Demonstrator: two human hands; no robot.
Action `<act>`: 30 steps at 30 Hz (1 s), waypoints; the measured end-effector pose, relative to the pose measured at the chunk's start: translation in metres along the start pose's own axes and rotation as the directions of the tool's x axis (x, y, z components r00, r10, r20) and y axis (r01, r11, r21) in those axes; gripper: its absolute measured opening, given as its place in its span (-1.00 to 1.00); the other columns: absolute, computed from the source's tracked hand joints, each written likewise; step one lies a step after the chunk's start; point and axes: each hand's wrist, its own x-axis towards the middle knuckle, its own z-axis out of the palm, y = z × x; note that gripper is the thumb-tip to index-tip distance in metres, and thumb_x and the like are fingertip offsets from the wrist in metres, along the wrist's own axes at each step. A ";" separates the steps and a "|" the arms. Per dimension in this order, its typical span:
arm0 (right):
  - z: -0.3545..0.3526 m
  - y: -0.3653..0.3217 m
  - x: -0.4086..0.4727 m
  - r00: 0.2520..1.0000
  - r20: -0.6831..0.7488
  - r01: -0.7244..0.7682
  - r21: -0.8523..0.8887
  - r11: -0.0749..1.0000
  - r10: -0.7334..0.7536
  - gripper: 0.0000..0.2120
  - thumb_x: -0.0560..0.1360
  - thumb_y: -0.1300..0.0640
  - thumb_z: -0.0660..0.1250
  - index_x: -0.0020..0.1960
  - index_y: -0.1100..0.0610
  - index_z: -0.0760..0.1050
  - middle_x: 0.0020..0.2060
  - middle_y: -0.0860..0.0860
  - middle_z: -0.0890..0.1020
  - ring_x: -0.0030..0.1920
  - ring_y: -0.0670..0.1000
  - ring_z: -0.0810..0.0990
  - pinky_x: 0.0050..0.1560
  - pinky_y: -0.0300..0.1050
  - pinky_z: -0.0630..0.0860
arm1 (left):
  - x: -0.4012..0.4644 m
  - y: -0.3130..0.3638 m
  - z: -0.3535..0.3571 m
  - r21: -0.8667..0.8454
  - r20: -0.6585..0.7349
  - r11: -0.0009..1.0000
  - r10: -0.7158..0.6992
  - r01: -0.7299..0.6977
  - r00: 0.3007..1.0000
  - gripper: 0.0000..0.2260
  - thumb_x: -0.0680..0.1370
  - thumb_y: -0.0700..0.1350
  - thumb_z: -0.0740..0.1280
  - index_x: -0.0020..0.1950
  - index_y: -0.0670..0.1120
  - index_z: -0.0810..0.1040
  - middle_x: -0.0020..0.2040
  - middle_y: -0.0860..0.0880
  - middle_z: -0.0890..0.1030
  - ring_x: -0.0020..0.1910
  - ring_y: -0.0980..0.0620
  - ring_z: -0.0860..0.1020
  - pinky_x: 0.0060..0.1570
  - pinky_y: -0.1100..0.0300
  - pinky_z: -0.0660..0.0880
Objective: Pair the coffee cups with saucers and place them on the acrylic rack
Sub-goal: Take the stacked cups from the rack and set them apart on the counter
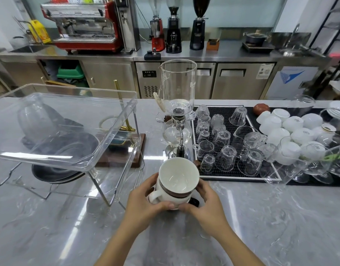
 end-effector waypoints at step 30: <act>-0.098 -0.023 -0.043 0.982 -0.153 0.123 0.085 0.989 -0.109 -0.20 0.14 0.56 0.57 0.29 0.14 0.48 0.17 -0.01 0.66 0.19 -0.17 0.63 0.11 -0.37 0.54 | -0.017 0.063 0.089 -0.015 0.051 0.991 0.136 -0.135 0.989 -0.24 0.11 -0.22 0.60 0.17 0.37 0.56 0.07 0.23 0.71 0.11 0.20 0.65 0.04 0.30 0.55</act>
